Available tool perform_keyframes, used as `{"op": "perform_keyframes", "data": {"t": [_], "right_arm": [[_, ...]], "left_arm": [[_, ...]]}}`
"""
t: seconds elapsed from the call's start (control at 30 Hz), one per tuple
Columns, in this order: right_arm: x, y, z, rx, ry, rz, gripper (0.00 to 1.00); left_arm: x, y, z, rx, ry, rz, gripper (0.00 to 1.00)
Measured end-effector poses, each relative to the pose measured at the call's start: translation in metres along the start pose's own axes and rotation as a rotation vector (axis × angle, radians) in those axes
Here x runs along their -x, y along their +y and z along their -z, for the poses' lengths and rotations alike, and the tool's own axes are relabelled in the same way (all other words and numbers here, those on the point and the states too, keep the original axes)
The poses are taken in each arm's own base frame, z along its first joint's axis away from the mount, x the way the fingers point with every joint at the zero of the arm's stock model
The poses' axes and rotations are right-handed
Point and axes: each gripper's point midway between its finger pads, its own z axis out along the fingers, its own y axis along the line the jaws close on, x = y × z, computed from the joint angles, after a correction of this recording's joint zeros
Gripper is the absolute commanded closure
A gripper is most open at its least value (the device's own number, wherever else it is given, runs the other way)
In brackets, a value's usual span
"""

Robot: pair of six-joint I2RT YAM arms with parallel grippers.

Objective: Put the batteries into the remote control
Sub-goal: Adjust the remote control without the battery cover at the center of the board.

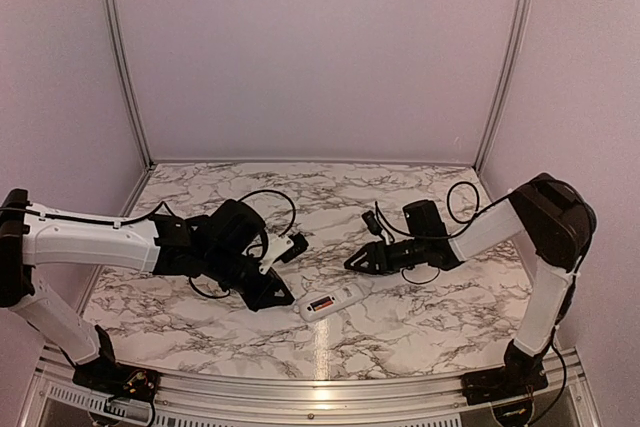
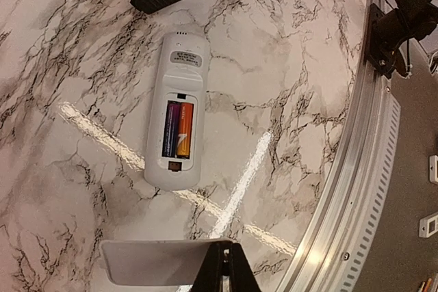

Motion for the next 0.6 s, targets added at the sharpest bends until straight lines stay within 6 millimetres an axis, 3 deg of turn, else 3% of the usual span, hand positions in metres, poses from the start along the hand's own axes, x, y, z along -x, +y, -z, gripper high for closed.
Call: {"op": "perform_keyframes", "data": {"t": [0.1, 0.27, 0.6], "right_arm": [[-0.008, -0.002, -0.007, 0.028, 0.028, -0.01, 0.43], [-0.016, 0.011, -0.012, 0.077, 0.053, 0.008, 0.43], [-0.046, 0.025, -0.008, 0.111, 0.093, -0.012, 0.45]], "left_arm": [[0.003, 0.006, 0.009, -0.018, -0.054, 0.048, 1.0], [0.015, 0.005, 0.026, -0.092, -0.186, 0.111, 1.0], [0.042, 0.006, 0.047, -0.173, -0.335, 0.164, 1.0]]}}
